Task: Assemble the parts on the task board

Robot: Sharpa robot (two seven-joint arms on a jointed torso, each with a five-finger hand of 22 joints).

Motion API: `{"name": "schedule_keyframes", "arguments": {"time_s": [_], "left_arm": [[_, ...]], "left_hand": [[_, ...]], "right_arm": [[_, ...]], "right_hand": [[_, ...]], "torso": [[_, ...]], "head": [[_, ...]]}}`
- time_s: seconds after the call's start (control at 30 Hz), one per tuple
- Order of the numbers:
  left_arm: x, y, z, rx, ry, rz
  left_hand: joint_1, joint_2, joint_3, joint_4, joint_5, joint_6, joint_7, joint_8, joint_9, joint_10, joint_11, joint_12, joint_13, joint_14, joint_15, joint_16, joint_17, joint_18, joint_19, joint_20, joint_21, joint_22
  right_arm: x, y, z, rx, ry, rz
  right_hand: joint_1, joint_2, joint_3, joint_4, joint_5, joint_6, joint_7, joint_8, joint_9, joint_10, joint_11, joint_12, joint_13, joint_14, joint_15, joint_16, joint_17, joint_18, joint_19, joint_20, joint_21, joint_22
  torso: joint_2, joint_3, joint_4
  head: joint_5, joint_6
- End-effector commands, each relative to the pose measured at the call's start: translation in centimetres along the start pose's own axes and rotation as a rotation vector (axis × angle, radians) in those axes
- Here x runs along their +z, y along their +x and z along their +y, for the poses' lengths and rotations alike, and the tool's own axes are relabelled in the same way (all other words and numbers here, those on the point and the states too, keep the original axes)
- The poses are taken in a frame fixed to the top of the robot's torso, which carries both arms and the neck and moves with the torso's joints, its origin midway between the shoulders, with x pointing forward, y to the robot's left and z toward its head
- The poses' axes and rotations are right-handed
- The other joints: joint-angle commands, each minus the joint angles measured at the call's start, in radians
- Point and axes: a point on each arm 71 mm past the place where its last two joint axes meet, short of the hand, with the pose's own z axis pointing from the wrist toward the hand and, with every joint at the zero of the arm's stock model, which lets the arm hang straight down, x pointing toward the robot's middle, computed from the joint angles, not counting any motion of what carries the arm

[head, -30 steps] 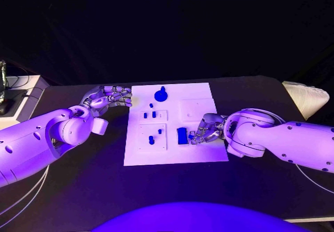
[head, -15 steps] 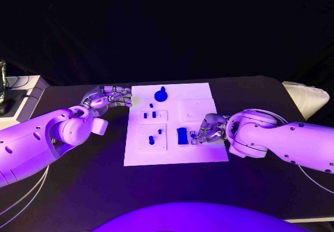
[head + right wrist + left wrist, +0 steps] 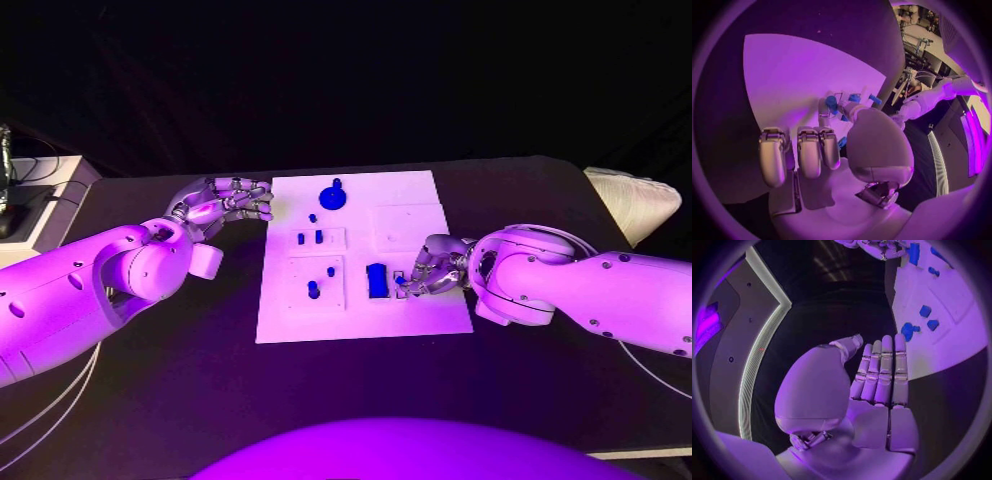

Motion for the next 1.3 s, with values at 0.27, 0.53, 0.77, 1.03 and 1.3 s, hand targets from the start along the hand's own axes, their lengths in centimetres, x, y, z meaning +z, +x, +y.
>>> {"name": "schedule_keyframes", "arguments": {"time_s": [0.27,0.53,0.77,1.03,1.3], "left_arm": [[0.0,0.3,-0.1,-0.004,0.008,0.019],[-0.1,0.2,-0.1,-0.003,0.007,0.018],[-0.1,0.2,-0.1,-0.002,0.007,0.017],[-0.1,0.2,-0.1,-0.002,0.007,0.017],[-0.1,0.2,-0.1,-0.002,0.007,0.016]], "left_hand": [[0.001,-0.006,0.001,0.007,0.004,-0.005,0.003,-0.003,-0.001,-0.008,-0.001,-0.003,0.0,0.0,0.009,-0.006,0.001,0.003,0.009,0.002,-0.004,-0.001],[0.001,-0.006,0.001,0.007,0.004,-0.005,0.003,-0.003,-0.001,-0.008,-0.001,-0.003,0.0,0.0,0.009,-0.006,0.001,0.003,0.009,0.002,-0.004,-0.001],[0.001,-0.006,0.001,0.007,0.004,-0.005,0.003,-0.003,-0.001,-0.008,-0.001,-0.003,0.0,0.0,0.009,-0.006,0.001,0.003,0.009,0.002,-0.004,-0.001],[0.001,-0.006,0.001,0.007,0.004,-0.005,0.003,-0.003,-0.001,-0.008,-0.001,-0.003,0.0,0.0,0.009,-0.006,0.001,0.003,0.009,0.002,-0.004,-0.001],[0.001,-0.006,0.001,0.007,0.004,-0.005,0.003,-0.003,-0.001,-0.008,-0.001,-0.003,0.0,0.0,0.009,-0.006,0.001,0.003,0.009,0.002,-0.004,-0.001]], "right_arm": [[0.1,0.1,0.6,-0.001,-0.012,-0.017],[0.2,0.2,1.2,0.01,-0.028,-0.028],[0.2,0.2,1.4,0.011,-0.031,-0.03],[0.4,0.0,1.4,-0.016,-0.032,-0.054],[0.5,-0.2,1.1,-0.066,-0.024,-0.068]], "right_hand": [[-0.026,-0.003,0.011,0.004,-0.001,0.012,-0.001,0.011,-0.003,0.104,-0.009,0.002,0.263,0.104,-0.006,0.004,0.263,-0.009,0.099,-0.003,0.01,0.257],[-0.055,0.001,0.014,0.022,-0.001,0.023,-0.003,0.017,-0.008,0.104,-0.011,0.002,0.263,0.104,-0.007,0.004,0.263,-0.011,0.102,-0.003,0.022,0.26],[-0.097,-0.017,0.001,0.039,-0.025,0.029,-0.003,0.02,-0.021,0.104,-0.011,0.002,0.263,0.104,-0.007,0.004,0.263,-0.012,0.102,-0.004,0.025,0.26],[-0.14,-0.033,-0.02,0.043,-0.059,0.033,-0.003,0.023,-0.034,0.104,-0.01,0.002,0.263,0.104,-0.006,0.004,0.263,-0.012,0.102,-0.003,0.026,0.261],[-0.059,0.002,0.043,-0.022,-0.012,0.029,-0.01,0.031,-0.046,0.104,-0.017,0.002,0.263,0.104,-0.011,0.004,0.263,-0.012,0.102,-0.007,0.026,0.261]], "torso": [[0.0,-0.0011,0.001],[0.0,-0.0008,0.0016],[-0.001,-0.001,0.0008],[-0.001,-0.0004,0.0013],[0.0,0.0,0.0004]], "head": [[-0.003,0.0],[-0.004,-0.001],[-0.003,-0.002],[-0.004,-0.001],[-0.005,-0.001]]}}
